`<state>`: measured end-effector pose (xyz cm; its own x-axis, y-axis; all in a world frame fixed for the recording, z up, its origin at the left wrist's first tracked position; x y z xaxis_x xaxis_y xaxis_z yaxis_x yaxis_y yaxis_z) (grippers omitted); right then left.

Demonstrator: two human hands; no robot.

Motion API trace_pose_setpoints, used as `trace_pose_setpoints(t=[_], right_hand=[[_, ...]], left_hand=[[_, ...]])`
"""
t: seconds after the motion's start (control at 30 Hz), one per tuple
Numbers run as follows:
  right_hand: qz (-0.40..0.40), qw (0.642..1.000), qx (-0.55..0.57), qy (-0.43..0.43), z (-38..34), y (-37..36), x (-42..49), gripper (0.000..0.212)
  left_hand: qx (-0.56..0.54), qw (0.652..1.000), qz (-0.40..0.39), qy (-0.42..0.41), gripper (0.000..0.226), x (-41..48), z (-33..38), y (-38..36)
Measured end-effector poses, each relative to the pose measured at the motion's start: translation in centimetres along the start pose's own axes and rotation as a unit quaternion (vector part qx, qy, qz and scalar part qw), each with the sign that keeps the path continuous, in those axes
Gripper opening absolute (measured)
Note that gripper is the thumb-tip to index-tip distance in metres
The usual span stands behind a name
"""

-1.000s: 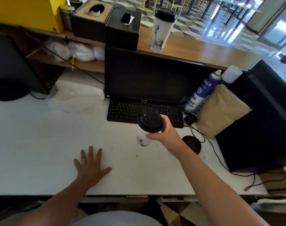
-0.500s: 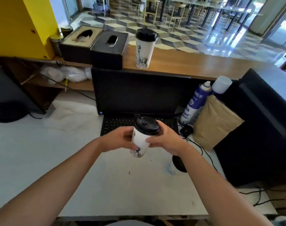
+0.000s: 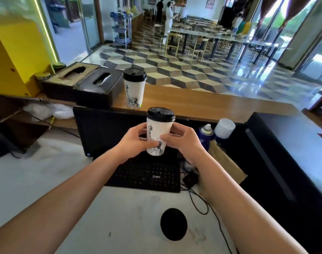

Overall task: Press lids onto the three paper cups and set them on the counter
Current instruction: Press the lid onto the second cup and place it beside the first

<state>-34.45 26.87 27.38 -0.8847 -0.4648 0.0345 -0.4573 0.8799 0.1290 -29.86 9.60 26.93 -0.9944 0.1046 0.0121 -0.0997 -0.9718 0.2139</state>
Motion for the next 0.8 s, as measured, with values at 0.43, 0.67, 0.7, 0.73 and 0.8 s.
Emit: trace_pose_setpoints(t=[0.43, 0.67, 0.7, 0.73, 0.8], right_hand=[[0.083, 0.991, -0.064, 0.088, -7.6, 4.9, 10.6, 0.038], [0.092, 0.989, -0.092, 0.077, -6.2, 6.1, 14.6, 0.044], [0.09, 0.989, -0.093, 0.074, -5.7, 6.2, 14.9, 0.046], [0.089, 0.989, -0.093, 0.07, -5.1, 6.2, 15.2, 0.048], [0.088, 0.99, -0.092, 0.06, -4.1, 6.3, 15.7, 0.051]], left_hand=[[0.064, 0.991, 0.088, -0.081, 0.064, 9.9, 8.3, 2.6], [0.06, 0.989, 0.114, -0.074, 0.063, 13.9, 6.8, 3.0], [0.061, 0.989, 0.12, -0.067, 0.062, 14.2, 6.1, 3.0], [0.064, 0.988, 0.124, -0.059, 0.063, 14.5, 5.6, 2.9], [0.073, 0.988, 0.128, -0.047, 0.065, 14.9, 4.5, 2.9]])
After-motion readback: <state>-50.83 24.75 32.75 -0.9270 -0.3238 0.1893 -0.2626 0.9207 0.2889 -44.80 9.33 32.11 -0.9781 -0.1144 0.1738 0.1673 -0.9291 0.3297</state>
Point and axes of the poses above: each hand's wrist, its own x-axis towards the middle knuckle, its own y-axis out of the back of the hand, z = x × y, the point moved 5 cm from there along x, towards the middle knuckle, and after that the axes turned 4 degrees about -z, right-handed, at the moved point
